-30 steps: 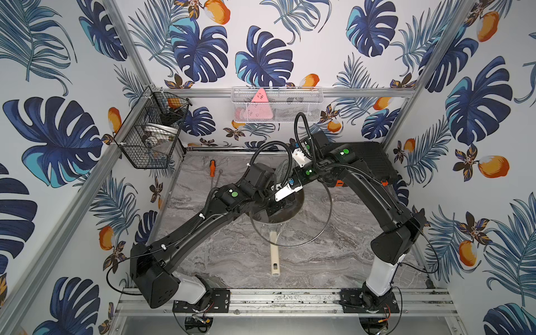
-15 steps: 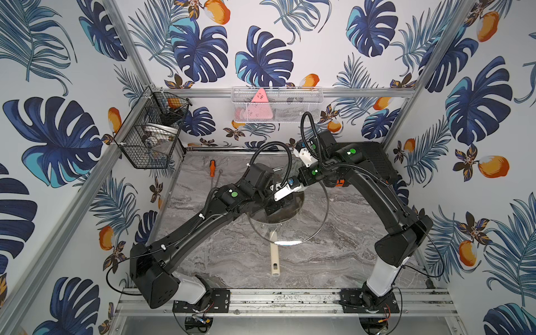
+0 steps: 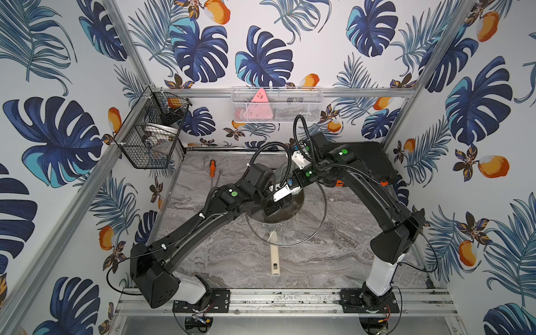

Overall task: Wipe the pot lid with a cloth
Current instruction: Wipe the pot lid.

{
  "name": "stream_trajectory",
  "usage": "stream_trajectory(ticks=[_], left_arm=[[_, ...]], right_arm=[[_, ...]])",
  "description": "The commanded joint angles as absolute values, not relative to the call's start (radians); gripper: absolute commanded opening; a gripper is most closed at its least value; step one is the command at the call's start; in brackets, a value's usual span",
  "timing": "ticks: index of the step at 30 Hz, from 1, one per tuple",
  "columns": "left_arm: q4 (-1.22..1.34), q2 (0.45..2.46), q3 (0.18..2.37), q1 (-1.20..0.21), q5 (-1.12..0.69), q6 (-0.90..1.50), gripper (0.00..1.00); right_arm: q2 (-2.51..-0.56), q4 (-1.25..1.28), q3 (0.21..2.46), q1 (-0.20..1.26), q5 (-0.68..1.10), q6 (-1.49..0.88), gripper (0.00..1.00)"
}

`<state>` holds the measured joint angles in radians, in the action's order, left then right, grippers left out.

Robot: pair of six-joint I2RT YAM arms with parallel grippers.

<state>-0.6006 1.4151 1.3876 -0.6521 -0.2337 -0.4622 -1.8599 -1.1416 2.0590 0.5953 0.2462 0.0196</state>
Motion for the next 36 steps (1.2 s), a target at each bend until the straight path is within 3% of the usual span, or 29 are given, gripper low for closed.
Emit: stream_trajectory(ticks=[1,14,26,36], left_arm=[[-0.329,1.406,1.401,-0.653,-0.281,-0.466,0.00],[-0.310,1.390,1.392,-0.653,-0.296,-0.475,0.00],[-0.296,1.362,1.371,-0.654,-0.317,-0.486,0.00],[-0.317,1.358,1.389,-0.652,-0.364,-0.511,0.00]], right_arm=[[-1.876,-1.174,2.069,0.610,0.300,0.036,0.00],[-1.954,-1.162,2.115,0.655,0.403,0.060,0.00],[-1.977,-1.178,2.141,0.652,0.617,0.139,0.00],[-2.003,-1.241,2.168,0.643,0.649,0.209,0.00]])
